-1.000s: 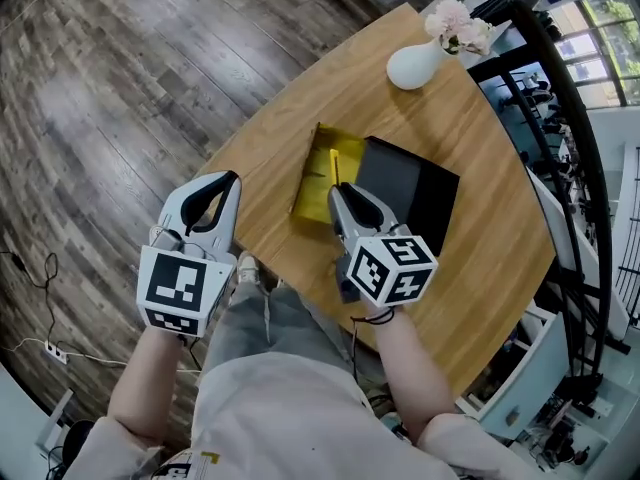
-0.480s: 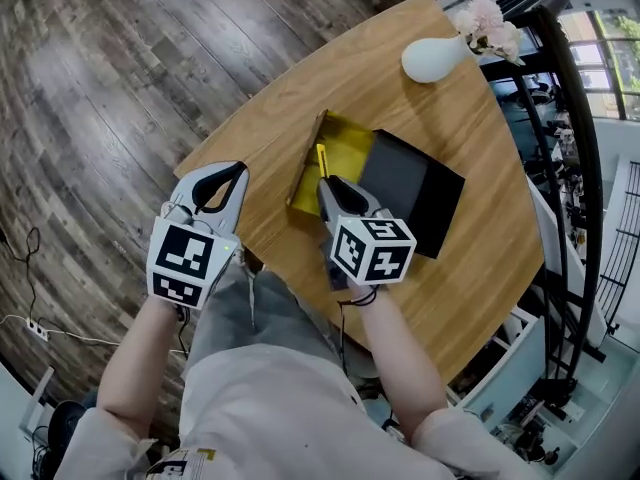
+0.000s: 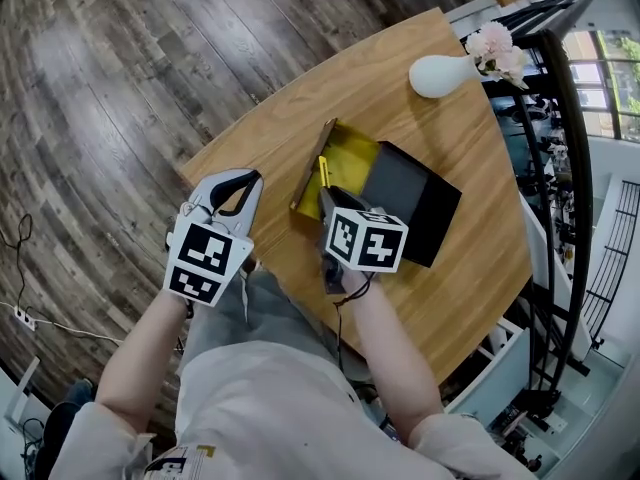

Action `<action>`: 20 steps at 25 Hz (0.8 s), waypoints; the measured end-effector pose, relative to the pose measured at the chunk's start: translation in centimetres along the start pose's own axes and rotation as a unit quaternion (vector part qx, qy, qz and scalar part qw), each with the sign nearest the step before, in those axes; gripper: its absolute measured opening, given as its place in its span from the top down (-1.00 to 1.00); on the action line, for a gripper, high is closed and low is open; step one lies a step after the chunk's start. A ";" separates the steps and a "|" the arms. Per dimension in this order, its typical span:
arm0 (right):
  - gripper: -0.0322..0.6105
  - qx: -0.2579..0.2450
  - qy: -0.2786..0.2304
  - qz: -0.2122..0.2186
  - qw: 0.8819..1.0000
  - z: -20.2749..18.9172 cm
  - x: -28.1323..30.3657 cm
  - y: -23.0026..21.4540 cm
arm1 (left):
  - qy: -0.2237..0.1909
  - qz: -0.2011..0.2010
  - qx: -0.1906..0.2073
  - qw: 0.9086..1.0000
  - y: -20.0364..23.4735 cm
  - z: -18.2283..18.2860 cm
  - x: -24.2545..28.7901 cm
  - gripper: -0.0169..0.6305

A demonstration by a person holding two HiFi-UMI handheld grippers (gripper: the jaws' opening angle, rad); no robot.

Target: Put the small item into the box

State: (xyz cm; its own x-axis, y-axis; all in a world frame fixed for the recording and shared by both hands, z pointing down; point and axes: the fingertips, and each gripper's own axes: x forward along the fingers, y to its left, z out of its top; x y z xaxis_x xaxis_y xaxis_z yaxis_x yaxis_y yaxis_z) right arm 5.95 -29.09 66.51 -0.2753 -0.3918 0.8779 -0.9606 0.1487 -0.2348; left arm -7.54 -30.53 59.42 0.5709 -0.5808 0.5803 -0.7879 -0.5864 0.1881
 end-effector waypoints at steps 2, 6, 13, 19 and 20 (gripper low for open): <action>0.70 0.009 0.015 -0.005 1.000 -0.3 0.3 0.2 | 0.005 -0.002 -0.004 1.000 0.2 -0.4 -0.1 0.94; 0.70 0.020 0.048 -0.018 0.998 -0.9 0.7 0.4 | 0.010 -0.009 -0.018 1.000 0.5 -0.5 -0.3 0.94; 0.70 0.160 0.076 -0.009 0.984 -2.7 1.5 0.2 | 0.029 0.005 0.051 0.998 0.5 -0.8 -0.2 0.94; 0.70 0.177 0.071 -0.026 0.981 -3.2 2.2 -0.1 | 0.028 -0.002 0.028 0.999 0.3 -1.3 -0.5 0.94; 0.70 0.178 0.070 -0.027 0.981 -3.2 2.3 -0.1 | 0.030 -0.002 0.028 0.999 0.3 -1.4 -0.6 0.94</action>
State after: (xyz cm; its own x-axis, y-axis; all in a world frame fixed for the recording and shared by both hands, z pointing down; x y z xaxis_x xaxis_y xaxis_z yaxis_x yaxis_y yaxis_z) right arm 5.53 -27.15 69.92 -0.2399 -0.2587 0.9357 -0.9330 -0.2049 -0.2958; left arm -8.41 -29.58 60.27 0.5572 -0.5451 0.6265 -0.7708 -0.6201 0.1460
